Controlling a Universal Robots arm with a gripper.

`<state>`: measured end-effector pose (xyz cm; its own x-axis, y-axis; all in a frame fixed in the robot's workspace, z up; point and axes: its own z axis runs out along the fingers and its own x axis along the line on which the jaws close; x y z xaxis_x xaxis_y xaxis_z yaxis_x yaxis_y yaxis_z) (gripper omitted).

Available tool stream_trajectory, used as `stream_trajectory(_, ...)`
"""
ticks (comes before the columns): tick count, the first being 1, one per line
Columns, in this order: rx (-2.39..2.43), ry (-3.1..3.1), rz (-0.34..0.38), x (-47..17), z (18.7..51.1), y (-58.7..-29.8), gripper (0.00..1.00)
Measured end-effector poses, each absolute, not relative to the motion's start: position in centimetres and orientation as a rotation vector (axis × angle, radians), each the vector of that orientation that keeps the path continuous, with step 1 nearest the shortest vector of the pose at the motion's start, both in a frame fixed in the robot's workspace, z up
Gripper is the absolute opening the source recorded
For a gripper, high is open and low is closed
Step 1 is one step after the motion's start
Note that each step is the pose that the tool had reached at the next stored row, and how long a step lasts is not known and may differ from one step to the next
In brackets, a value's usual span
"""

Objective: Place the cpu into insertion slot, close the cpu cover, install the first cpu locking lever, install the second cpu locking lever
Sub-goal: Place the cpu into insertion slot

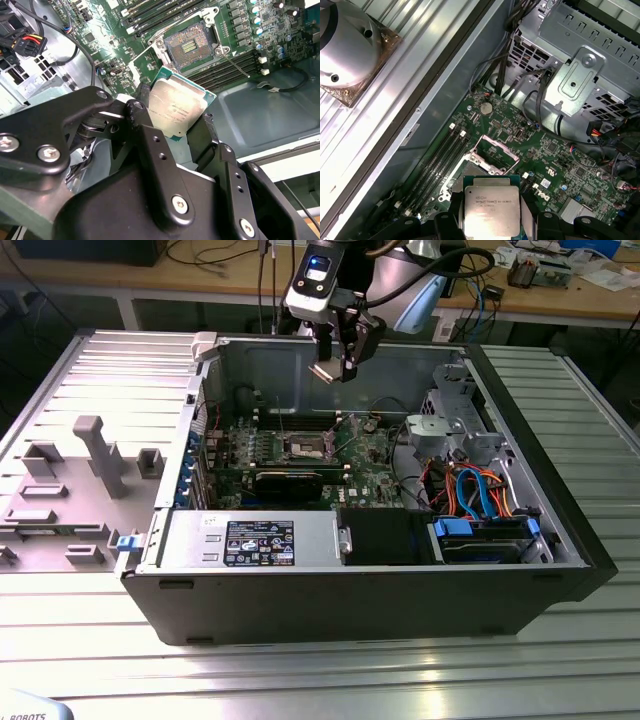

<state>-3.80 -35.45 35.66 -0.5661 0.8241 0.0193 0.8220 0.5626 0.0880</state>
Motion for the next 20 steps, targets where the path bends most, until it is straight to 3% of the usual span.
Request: stream_trajectory(20,1.593,2.671,0.133,-3.8,35.62,-35.45,0.54)
